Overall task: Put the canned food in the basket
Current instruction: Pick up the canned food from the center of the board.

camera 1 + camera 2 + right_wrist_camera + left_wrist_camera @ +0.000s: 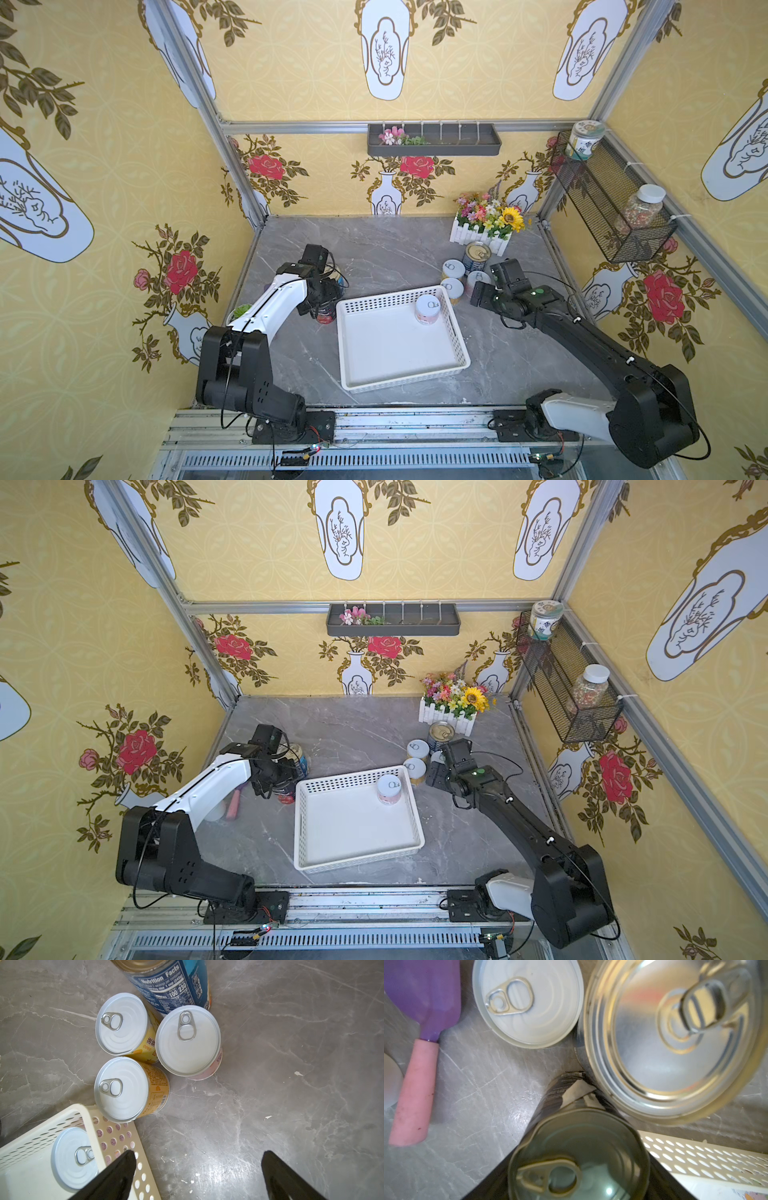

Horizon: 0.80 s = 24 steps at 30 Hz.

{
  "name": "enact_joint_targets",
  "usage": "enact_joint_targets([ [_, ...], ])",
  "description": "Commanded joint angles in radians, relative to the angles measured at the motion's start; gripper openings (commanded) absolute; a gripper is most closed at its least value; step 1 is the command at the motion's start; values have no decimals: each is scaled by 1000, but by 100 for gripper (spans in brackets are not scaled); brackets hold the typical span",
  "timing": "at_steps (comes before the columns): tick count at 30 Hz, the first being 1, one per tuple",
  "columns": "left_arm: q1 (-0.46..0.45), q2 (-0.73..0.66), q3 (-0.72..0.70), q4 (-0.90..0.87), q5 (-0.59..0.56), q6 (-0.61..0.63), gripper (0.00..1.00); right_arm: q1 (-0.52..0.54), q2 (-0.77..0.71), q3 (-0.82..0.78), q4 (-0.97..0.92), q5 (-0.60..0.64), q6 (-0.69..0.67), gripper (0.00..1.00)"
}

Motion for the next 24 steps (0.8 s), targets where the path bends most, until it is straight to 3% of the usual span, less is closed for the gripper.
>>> enact_joint_targets([
  [1,-6,0,14,-46,-45,-13,77,0,-1,6,13,5,7,98],
  [8,-71,-57,114,-154,-135,-39,70,0,-1,8,13,13,8,97],
  [19,-136,-170,326,-347,-95,-97,70,0,1,6,13,11,9,98],
  [24,-237,-166,387,-412,-117,-162,69,1,-1,5,14,11,10,97],
])
